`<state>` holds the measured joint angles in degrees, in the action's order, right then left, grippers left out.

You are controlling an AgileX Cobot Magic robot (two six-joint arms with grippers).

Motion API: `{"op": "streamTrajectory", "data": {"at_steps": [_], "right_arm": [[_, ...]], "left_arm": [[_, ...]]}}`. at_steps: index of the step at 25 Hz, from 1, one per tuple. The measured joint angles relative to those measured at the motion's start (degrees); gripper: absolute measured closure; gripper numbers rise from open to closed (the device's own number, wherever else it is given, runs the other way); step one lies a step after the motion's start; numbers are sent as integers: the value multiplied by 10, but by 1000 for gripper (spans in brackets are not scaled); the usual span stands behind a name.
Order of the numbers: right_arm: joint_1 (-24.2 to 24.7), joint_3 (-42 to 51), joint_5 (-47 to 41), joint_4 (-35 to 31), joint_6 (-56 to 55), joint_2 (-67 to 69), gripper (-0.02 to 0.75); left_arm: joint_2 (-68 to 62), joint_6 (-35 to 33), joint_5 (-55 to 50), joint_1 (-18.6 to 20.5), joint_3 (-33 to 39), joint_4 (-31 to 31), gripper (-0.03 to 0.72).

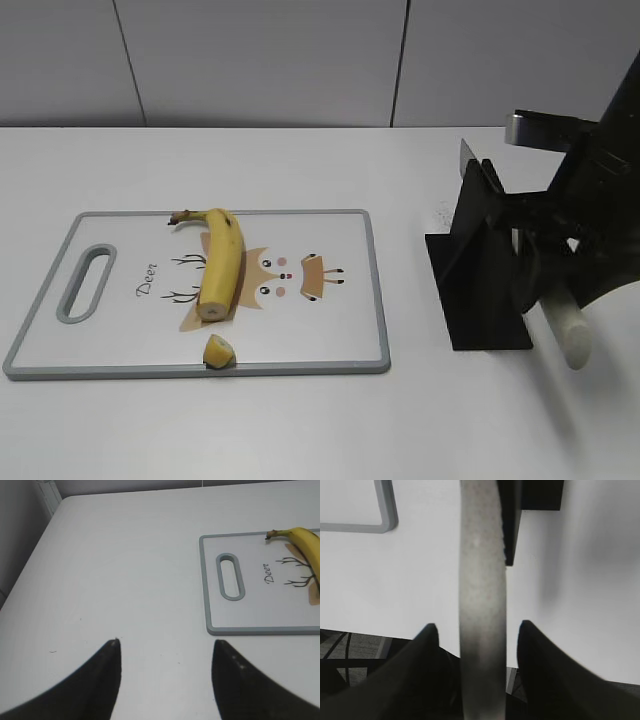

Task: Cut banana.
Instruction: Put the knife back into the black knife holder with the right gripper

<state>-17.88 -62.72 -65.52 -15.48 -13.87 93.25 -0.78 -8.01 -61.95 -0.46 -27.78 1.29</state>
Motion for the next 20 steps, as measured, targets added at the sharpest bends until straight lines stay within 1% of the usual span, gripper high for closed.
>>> {"op": "streamTrajectory", "data": {"at_steps": [3,5,6,9,11,17,20], "right_arm": [[0,0,1,-1,11,0,240],[0,0,6,-1,15,-1,181],[0,0,10,-1,18,-4,164],[0,-1,19,1,39,-28,148],[0,-3,22,2,73,-60,145],[0,-1,41,9,193,-194,145],[0,31,71,16,226,-267,145]], "left_arm": [[0,0,0,0,0,0,135],[0,0,0,0,0,0,135],[0,0,0,0,0,0,135],[0,0,0,0,0,0,135],[0,0,0,0,0,0,135],[0,0,0,0,0,0,135],[0,0,0,0,0,0,135]]}}
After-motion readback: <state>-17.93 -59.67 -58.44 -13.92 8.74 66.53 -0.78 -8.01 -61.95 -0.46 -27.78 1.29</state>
